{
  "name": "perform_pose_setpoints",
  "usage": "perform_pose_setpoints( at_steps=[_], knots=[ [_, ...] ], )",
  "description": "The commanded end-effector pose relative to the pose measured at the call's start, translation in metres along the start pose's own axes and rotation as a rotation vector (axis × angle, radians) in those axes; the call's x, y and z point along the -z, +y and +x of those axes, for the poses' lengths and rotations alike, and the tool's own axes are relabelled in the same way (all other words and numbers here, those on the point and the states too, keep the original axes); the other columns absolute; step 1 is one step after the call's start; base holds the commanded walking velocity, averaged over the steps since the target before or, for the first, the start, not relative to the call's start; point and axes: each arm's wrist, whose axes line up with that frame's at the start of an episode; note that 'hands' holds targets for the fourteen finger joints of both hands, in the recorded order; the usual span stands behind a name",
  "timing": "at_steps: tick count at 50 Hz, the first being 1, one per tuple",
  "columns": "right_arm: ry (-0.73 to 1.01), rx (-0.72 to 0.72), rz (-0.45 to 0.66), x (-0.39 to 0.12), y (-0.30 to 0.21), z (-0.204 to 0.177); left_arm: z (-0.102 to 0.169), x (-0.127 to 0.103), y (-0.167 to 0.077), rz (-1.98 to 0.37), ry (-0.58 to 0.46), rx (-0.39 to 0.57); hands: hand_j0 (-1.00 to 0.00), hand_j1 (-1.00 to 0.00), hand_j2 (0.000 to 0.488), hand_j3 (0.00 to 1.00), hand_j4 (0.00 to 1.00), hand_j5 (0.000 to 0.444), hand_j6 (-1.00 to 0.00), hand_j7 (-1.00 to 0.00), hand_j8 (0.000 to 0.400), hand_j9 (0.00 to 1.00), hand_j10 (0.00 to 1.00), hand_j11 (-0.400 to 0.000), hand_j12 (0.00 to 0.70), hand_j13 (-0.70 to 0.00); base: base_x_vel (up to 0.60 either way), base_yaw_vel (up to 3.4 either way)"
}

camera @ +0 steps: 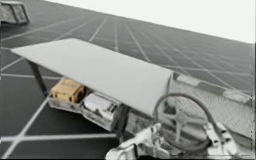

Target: Pick up and drop off the object

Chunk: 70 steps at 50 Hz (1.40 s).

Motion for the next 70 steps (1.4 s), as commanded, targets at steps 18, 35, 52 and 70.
perform_pose_setpoints(
  at_steps=[18, 35, 52, 70],
  knots=[
    [-0.010, -0.107, 0.081, -0.0068, 0.0361, -0.0055, -0.0062, -0.0032, -0.0026, 0.015, -0.025, -0.016, 0.00, 0.00, 0.000, 1.00, 1.00, 0.000, 0.00, 0.00, 0.000, 1.00, 1.00, -0.400, 0.000, -0.700, 0.17, 1.46],
    [-0.010, -0.107, 0.081, -0.0068, 0.0361, -0.0055, -0.0062, -0.0032, -0.0026, 0.015, -0.025, -0.016, 0.00, 0.00, 0.000, 1.00, 1.00, 0.000, 0.00, 0.00, 0.000, 1.00, 1.00, -0.400, 0.000, -0.700, 0.19, 1.29],
    [-0.010, -0.107, 0.081, -0.0068, 0.0361, -0.0055, -0.0062, -0.0032, -0.0026, 0.015, -0.025, -0.016, 0.00, 0.00, 0.000, 1.00, 1.00, 0.000, 0.00, 0.00, 0.000, 1.00, 1.00, -0.400, 0.000, -0.700, 0.22, 0.94],
    [-0.010, -0.107, 0.081, -0.0068, 0.0361, -0.0055, -0.0062, -0.0032, -0.0026, 0.015, -0.025, -0.016, 0.00, 0.00, 0.000, 1.00, 1.00, 0.000, 0.00, 0.00, 0.000, 1.00, 1.00, -0.400, 0.000, -0.700, 0.22, 0.63]
  ],
)
